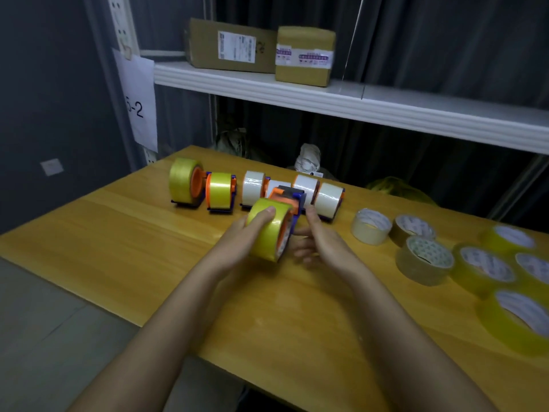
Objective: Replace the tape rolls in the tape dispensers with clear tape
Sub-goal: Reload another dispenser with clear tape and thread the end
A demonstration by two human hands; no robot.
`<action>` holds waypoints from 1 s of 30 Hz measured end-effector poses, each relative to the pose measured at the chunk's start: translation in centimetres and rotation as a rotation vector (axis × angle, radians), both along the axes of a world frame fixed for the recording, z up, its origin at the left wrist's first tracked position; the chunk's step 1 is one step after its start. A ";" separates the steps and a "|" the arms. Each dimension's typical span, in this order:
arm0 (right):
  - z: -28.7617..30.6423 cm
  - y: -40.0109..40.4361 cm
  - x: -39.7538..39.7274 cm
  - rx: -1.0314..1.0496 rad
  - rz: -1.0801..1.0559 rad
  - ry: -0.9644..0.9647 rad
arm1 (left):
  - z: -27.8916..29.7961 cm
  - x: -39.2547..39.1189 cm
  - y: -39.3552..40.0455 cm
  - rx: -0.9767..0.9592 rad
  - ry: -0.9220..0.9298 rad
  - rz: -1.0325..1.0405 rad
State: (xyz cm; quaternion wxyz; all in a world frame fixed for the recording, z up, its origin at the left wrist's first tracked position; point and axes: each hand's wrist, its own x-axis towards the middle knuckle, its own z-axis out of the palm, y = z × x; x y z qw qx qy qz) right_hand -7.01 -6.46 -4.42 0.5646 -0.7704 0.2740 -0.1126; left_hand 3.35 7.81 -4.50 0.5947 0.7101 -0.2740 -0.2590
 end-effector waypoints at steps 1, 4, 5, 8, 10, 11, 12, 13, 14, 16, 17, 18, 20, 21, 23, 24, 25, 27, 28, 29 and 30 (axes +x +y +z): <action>-0.2 0.1 0.5 -0.021 -0.020 -0.028 | 0.1 0.5 0.6 -0.003 0.002 0.020; -0.9 0.5 2.3 -0.076 -0.057 -0.127 | 0.8 1.7 2.7 -0.047 -0.008 0.111; -0.9 0.8 2.9 -0.091 -0.056 -0.155 | 1.1 2.1 3.3 -0.058 -0.006 0.149; -0.6 2.1 5.0 -0.155 -0.016 -0.222 | 2.2 3.3 5.0 -0.110 -0.023 0.236; -0.1 3.0 6.4 -0.198 0.019 -0.248 | 3.0 4.2 5.7 -0.143 -0.053 0.276; 0.2 3.4 7.2 -0.200 0.034 -0.258 | 3.5 4.6 6.0 -0.159 -0.066 0.301; 0.4 3.7 7.9 -0.202 0.046 -0.264 | 3.9 5.2 6.2 -0.167 -0.076 0.327; 0.6 4.0 8.7 -0.210 0.061 -0.267 | 4.4 5.7 6.5 -0.178 -0.083 0.355; 0.9 4.4 9.5 -0.222 0.075 -0.270 | 4.9 6.5 6.7 -0.184 -0.095 0.389; 1.4 4.9 11.3 -0.247 0.100 -0.281 | 6.0 8.1 7.2 -0.178 -0.119 0.452; 1.6 5.1 12.3 -0.263 0.114 -0.283 | 6.5 8.9 7.5 -0.174 -0.126 0.483; 2.0 5.4 13.1 -0.283 0.129 -0.283 | 6.9 9.7 7.7 -0.173 -0.131 0.506; 2.5 5.9 15.1 -0.343 0.157 -0.284 | 7.6 11.7 8.2 -0.158 -0.161 0.532; 2.7 6.1 16.1 -0.383 0.164 -0.289 | 7.8 12.7 8.5 -0.142 -0.174 0.539; 2.9 6.3 18.0 -0.449 0.173 -0.290 | 7.7 14.9 9.0 -0.097 -0.193 0.560; 2.9 6.3 18.9 -0.486 0.178 -0.276 | 7.5 16.0 9.2 -0.081 -0.192 0.573; 2.8 6.2 19.7 -0.542 0.183 -0.251 | 7.1 17.0 9.3 -0.066 -0.184 0.580; 2.5 5.9 21.0 -0.704 0.210 -0.187 | 6.0 18.7 9.3 -0.025 -0.149 0.582; 2.5 5.8 21.6 -0.795 0.242 -0.143 | 5.3 19.5 9.2 -0.001 -0.133 0.583; 2.4 5.8 22.4 -0.871 0.285 -0.080 | 4.5 20.2 9.1 0.027 -0.114 0.587; 2.3 5.9 23.0 -0.923 0.330 -0.006 | 3.6 21.0 8.9 0.050 -0.098 0.588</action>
